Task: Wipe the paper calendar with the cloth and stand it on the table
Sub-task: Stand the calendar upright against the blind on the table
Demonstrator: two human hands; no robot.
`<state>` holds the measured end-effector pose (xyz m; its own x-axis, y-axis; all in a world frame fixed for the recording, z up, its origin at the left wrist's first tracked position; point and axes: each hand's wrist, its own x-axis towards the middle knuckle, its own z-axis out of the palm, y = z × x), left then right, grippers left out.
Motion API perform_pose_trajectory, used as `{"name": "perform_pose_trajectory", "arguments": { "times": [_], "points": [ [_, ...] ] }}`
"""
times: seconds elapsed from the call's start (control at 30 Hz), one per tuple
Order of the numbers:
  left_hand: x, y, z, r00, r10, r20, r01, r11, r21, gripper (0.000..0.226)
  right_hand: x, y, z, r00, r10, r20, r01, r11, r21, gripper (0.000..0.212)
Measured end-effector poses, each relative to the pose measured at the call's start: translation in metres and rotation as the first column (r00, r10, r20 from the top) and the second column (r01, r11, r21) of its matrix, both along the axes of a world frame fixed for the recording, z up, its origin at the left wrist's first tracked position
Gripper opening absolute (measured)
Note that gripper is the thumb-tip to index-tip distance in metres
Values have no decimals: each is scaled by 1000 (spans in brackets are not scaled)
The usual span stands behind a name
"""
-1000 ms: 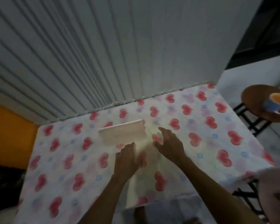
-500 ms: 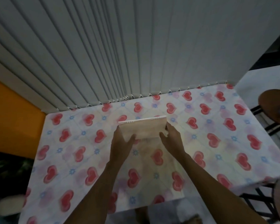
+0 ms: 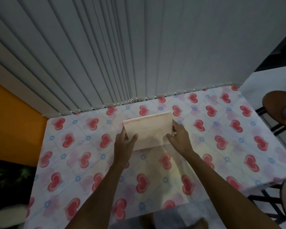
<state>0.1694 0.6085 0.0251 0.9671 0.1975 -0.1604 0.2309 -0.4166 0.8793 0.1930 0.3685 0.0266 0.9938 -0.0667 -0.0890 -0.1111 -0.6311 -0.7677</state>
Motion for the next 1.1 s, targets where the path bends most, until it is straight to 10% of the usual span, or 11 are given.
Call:
{"name": "perform_pose_trajectory", "arguments": {
  "times": [1.1],
  "points": [
    [166,-9,8,979,-116,-169,100,990,-104,96,183,-40,3,977,212,-12,-207,967,150,76]
  ]
}}
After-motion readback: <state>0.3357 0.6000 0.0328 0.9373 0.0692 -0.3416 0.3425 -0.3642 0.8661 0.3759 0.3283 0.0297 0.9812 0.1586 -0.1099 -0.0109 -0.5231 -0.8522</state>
